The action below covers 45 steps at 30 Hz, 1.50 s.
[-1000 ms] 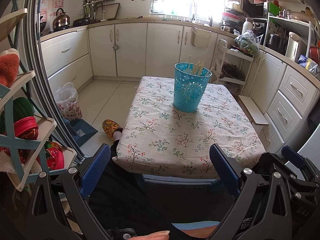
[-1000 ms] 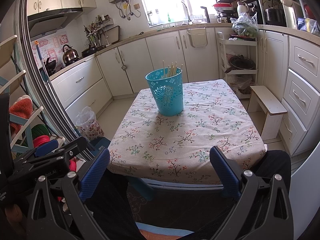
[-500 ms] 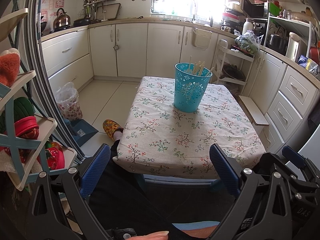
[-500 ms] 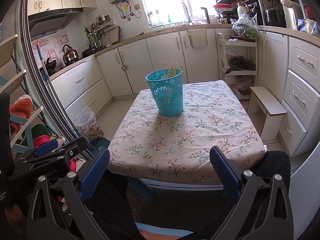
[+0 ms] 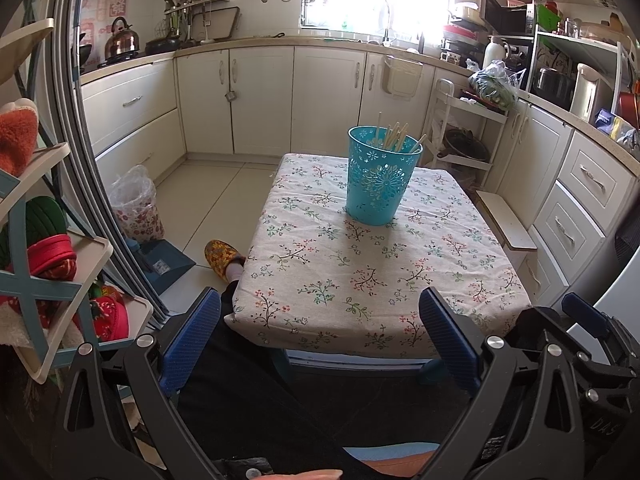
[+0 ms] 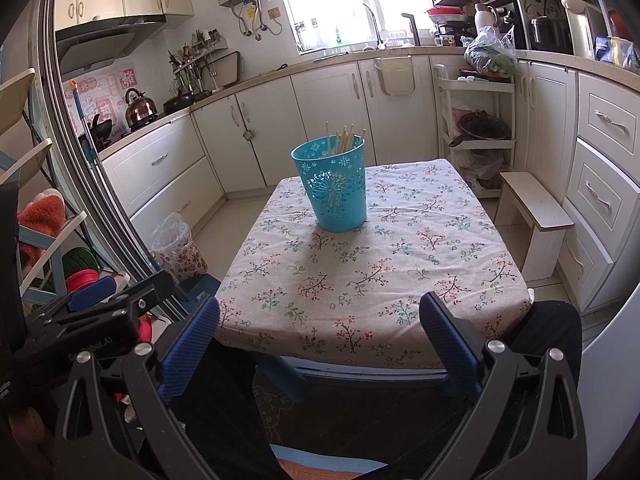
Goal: Organize utensils
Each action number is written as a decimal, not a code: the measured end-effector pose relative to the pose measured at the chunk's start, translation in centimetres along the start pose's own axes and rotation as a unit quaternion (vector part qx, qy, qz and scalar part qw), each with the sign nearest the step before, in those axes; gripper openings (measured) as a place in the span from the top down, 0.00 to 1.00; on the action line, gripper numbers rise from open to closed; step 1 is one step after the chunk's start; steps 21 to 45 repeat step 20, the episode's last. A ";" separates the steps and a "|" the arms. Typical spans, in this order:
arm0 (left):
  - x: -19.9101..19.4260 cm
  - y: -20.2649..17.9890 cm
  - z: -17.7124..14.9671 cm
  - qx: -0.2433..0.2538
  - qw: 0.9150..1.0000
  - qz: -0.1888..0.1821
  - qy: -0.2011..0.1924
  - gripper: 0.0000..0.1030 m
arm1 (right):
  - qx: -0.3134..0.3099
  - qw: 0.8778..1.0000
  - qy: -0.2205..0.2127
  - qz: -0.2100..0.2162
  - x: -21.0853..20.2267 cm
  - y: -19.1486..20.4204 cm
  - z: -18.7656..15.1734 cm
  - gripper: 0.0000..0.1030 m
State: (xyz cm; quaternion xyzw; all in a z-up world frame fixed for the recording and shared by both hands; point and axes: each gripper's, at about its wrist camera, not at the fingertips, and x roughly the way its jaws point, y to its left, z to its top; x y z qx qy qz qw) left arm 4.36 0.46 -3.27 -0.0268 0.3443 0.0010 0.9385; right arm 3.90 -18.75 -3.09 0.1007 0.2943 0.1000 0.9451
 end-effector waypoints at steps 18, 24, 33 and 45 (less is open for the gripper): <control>0.8 -0.3 -0.2 0.005 1.000 -0.004 0.022 0.07 | 0.006 1.000 -0.019 0.001 -0.4 -1.3 0.2 0.07; 1.0 -0.4 -0.4 0.004 1.000 -0.009 0.028 0.07 | 0.005 1.000 -0.019 0.001 -0.4 -1.3 0.2 0.07; 1.0 -0.4 -0.4 0.004 1.000 -0.009 0.028 0.07 | 0.005 1.000 -0.019 0.001 -0.4 -1.3 0.2 0.07; 1.0 -0.4 -0.4 0.004 1.000 -0.009 0.028 0.07 | 0.005 1.000 -0.019 0.001 -0.4 -1.3 0.2 0.07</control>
